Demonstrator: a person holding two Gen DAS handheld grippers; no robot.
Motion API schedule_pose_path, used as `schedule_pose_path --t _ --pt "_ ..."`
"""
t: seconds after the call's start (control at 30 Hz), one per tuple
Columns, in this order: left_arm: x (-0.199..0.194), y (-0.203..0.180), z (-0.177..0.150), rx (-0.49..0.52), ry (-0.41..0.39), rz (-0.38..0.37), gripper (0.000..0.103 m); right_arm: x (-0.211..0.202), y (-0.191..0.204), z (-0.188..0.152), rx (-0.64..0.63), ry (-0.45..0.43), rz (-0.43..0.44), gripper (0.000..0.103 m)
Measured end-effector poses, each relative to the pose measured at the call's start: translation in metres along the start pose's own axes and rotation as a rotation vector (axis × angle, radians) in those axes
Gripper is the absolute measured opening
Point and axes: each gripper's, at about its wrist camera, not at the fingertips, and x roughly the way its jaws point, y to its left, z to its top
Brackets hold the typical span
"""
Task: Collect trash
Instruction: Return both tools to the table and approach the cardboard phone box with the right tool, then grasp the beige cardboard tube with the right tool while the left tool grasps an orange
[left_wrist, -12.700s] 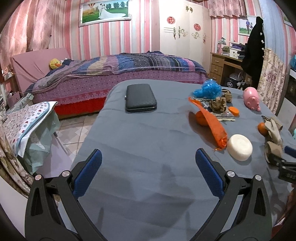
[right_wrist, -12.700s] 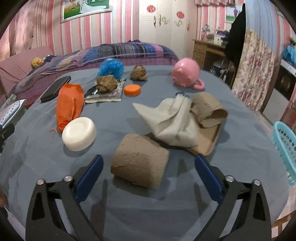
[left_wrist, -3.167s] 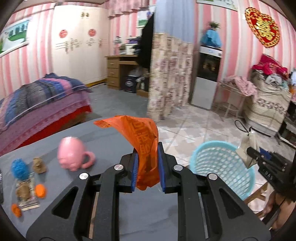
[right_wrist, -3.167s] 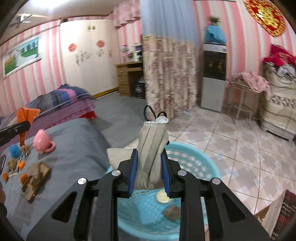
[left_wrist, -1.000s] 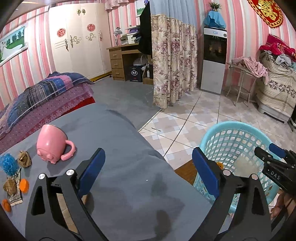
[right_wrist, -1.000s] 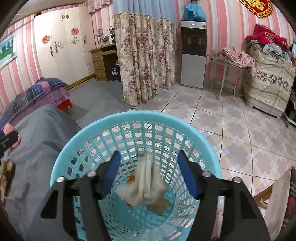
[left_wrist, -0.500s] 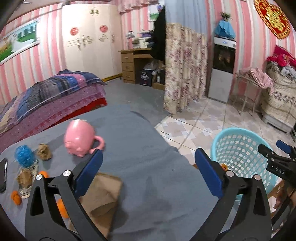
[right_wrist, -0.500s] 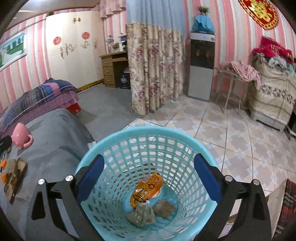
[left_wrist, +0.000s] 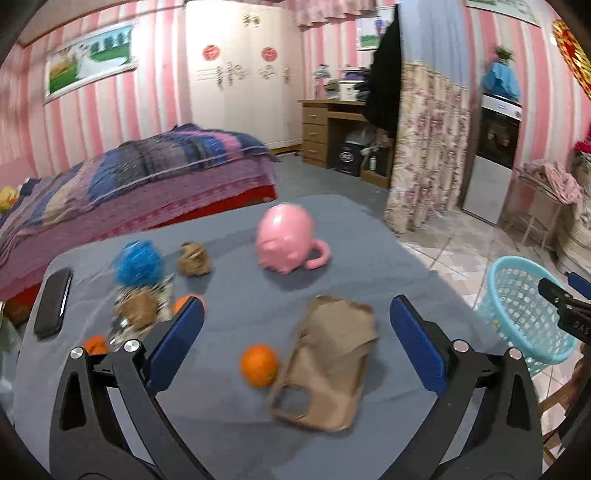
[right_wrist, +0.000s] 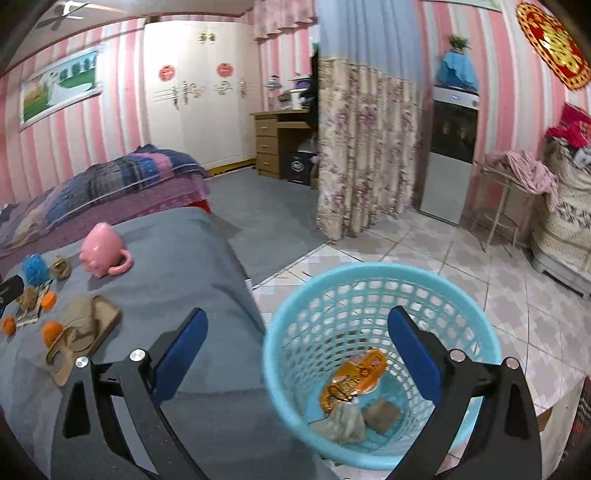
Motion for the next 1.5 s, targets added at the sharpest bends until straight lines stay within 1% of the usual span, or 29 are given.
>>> schedule_pose_path --t 0.13,0.33,0.4,0.53,0.63,0.73,0.87,0.97,1.03,1.1,1.13,1.23,1.3,1.33,1.4,1.43,1.47,1.5 --pt "-0.004 0.027 -0.013 -0.006 0.007 0.050 0.097 -0.001 0.019 0.000 -0.015 0.002 0.052 0.096" --pt "-0.007 0.064 -0.031 -0.037 0.020 0.093 0.097 0.001 0.042 -0.004 -0.074 0.009 0.058 0.098" --pt "-0.007 0.075 -0.037 -0.050 0.023 0.121 0.097 0.002 0.047 -0.006 -0.089 0.013 0.066 0.098" --pt "-0.008 0.091 -0.044 -0.086 0.013 0.136 0.097 0.009 0.060 -0.009 -0.103 0.033 0.071 0.098" --pt "-0.004 0.102 -0.051 -0.081 0.032 0.163 0.097 0.013 0.069 -0.010 -0.103 0.042 0.074 0.098" --pt "-0.002 0.112 -0.057 -0.071 0.048 0.186 0.097 0.017 0.083 -0.011 -0.115 0.050 0.100 0.098" --pt "0.000 0.128 -0.066 -0.082 0.065 0.201 0.097 0.023 0.107 -0.016 -0.129 0.070 0.146 0.098" --pt "-0.002 0.139 -0.071 -0.083 0.070 0.218 0.097 0.026 0.133 -0.019 -0.143 0.077 0.199 0.098" --pt "-0.003 0.144 -0.073 -0.082 0.066 0.225 0.097 0.026 0.149 -0.022 -0.162 0.077 0.221 0.098" --pt "-0.007 0.150 -0.075 -0.094 0.040 0.236 0.097 0.028 0.167 -0.025 -0.192 0.082 0.238 0.098" --pt "-0.009 0.154 -0.076 -0.108 0.032 0.232 0.097 0.030 0.173 -0.026 -0.200 0.082 0.242 0.098" --pt "-0.009 0.163 -0.078 -0.151 0.040 0.210 0.097 0.036 0.195 -0.031 -0.228 0.080 0.269 0.098" --pt "-0.008 0.168 -0.078 -0.177 0.045 0.196 0.097 0.040 0.203 -0.032 -0.246 0.085 0.272 0.098" --pt "-0.007 0.169 -0.078 -0.178 0.050 0.190 0.097 0.042 0.208 -0.033 -0.256 0.089 0.273 0.097" --pt "-0.005 0.168 -0.078 -0.173 0.054 0.190 0.097 0.046 0.213 -0.034 -0.269 0.109 0.278 0.091" --pt "-0.004 0.167 -0.078 -0.170 0.056 0.189 0.097 0.049 0.215 -0.035 -0.278 0.131 0.281 0.081" --pt "-0.003 0.166 -0.077 -0.168 0.061 0.182 0.097 0.053 0.216 -0.036 -0.280 0.154 0.294 0.075" --pt "-0.002 0.164 -0.078 -0.167 0.067 0.172 0.097 0.056 0.214 -0.037 -0.276 0.174 0.317 0.063"
